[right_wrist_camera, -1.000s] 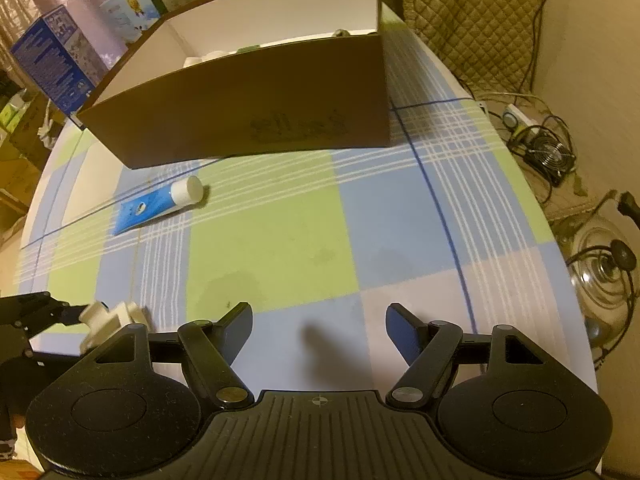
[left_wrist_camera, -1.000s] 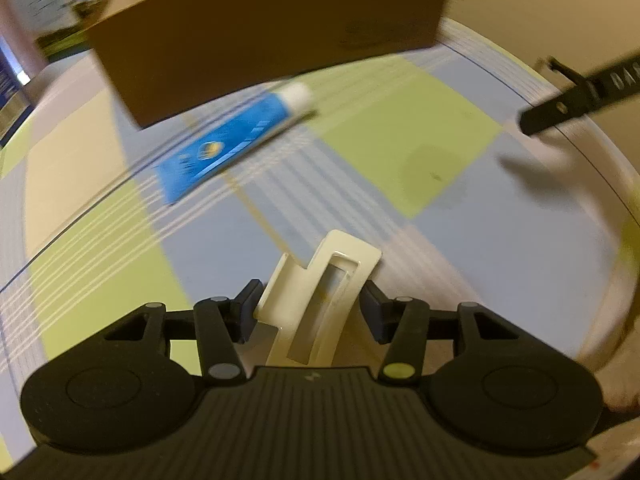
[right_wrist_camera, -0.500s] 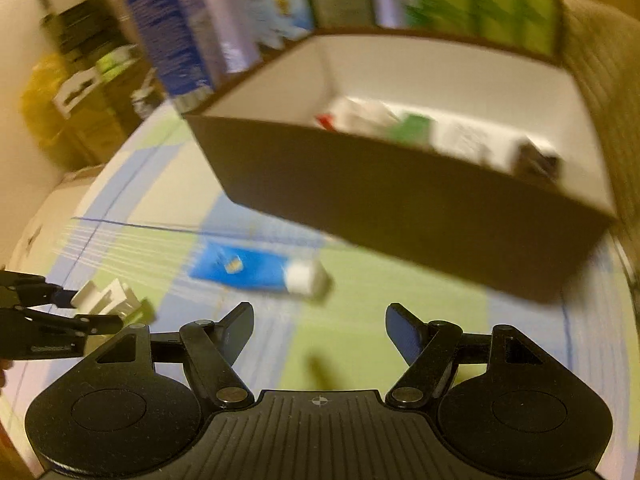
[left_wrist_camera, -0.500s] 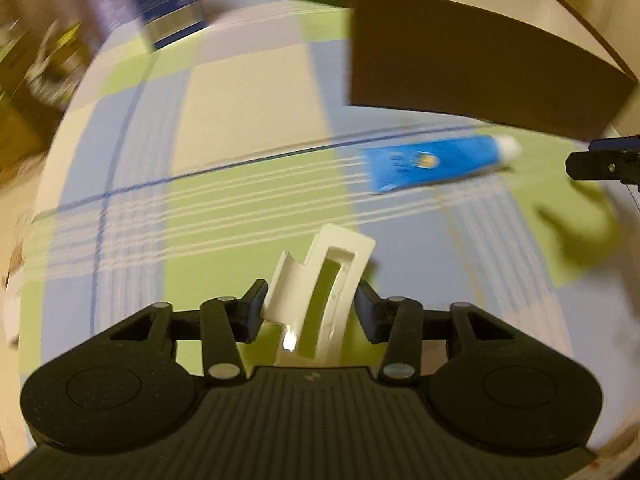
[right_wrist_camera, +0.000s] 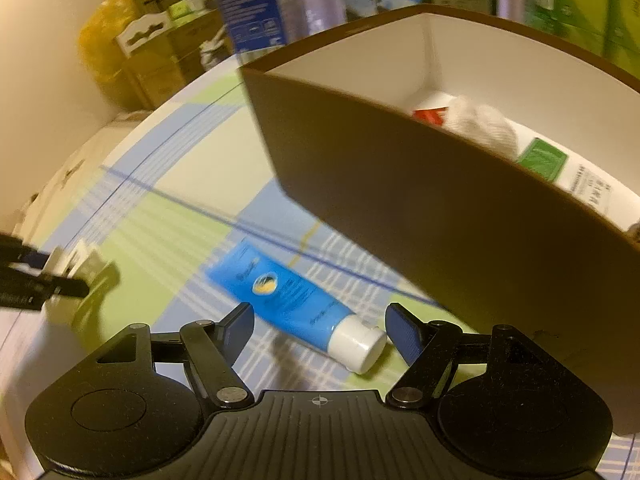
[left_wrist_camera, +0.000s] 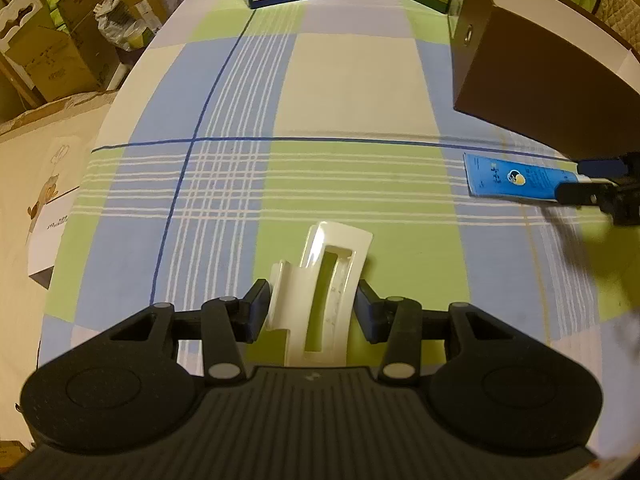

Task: Organize objects
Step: 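Grasp the white hair clip with the left tool while the right tool grasps the blue tube, then lift and carry the hair clip and the blue tube over the brown box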

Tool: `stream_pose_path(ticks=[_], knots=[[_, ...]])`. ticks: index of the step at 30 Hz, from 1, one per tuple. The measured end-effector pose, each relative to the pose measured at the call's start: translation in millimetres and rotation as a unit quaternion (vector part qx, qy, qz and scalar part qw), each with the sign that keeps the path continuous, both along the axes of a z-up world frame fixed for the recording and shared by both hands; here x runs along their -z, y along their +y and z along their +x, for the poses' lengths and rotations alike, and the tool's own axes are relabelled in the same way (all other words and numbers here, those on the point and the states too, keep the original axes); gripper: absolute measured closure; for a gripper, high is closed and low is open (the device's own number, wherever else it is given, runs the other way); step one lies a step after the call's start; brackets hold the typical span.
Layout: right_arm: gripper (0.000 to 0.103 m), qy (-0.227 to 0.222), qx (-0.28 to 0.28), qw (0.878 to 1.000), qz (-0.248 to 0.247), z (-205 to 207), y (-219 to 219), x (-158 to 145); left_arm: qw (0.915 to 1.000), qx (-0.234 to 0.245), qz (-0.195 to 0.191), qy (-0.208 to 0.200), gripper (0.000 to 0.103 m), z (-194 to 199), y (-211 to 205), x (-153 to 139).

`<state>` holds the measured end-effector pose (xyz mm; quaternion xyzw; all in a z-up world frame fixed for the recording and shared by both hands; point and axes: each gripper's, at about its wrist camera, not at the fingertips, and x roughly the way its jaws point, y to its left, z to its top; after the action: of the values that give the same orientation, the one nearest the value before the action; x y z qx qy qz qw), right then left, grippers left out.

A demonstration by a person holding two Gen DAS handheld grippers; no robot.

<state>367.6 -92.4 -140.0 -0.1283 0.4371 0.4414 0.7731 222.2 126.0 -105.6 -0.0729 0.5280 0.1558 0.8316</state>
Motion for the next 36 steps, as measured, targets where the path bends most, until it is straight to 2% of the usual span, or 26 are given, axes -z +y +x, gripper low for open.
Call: stream_pose_path(ticks=[8,11,14,16,18,22,24,28,36], knots=[[0.033,0.027,-0.066,0.997,0.01,-51.7,6.2,-1.7,1.0,-0.004,-0.004,0.003,0.062,2.8,1.2,3.6],[0.033,0.009,-0.046,0.999,0.0,-58.6,9.5,-2.2,1.0,-0.004,-0.006,0.003,0.062,4.7,0.8,4.7],[0.033,0.017,-0.017,1.0,0.0,-48.9,16.3,1.0,1.0,-0.007,-0.005,0.004,0.062,5.4,0.3,5.4],[0.037,0.015,-0.015,1.0,-0.006,-44.3,21.3,4.7,0.9999,-0.009,-0.007,0.005,0.062,6.0,0.5,6.4],[0.054,0.01,-0.015,1.0,-0.022,-42.1,29.2,12.0,0.9999,-0.01,-0.006,0.006,0.062,6.5,0.6,7.4],[0.058,-0.006,-0.022,0.999,-0.022,-41.1,34.5,12.3,0.9998,-0.016,-0.008,0.005,0.062,5.4,1.9,8.5],[0.066,-0.014,-0.029,0.999,-0.025,-42.3,39.7,12.7,0.9998,-0.017,-0.008,0.004,0.062,4.4,1.5,8.9],[0.067,-0.032,-0.042,0.998,-0.037,-49.2,47.6,13.2,0.9998,-0.017,-0.009,0.004,0.062,3.4,-0.2,9.1],[0.067,-0.027,-0.031,0.998,-0.046,-62.3,29.6,10.7,0.9999,0.003,-0.016,0.006,0.062,2.4,-12.7,9.1]])
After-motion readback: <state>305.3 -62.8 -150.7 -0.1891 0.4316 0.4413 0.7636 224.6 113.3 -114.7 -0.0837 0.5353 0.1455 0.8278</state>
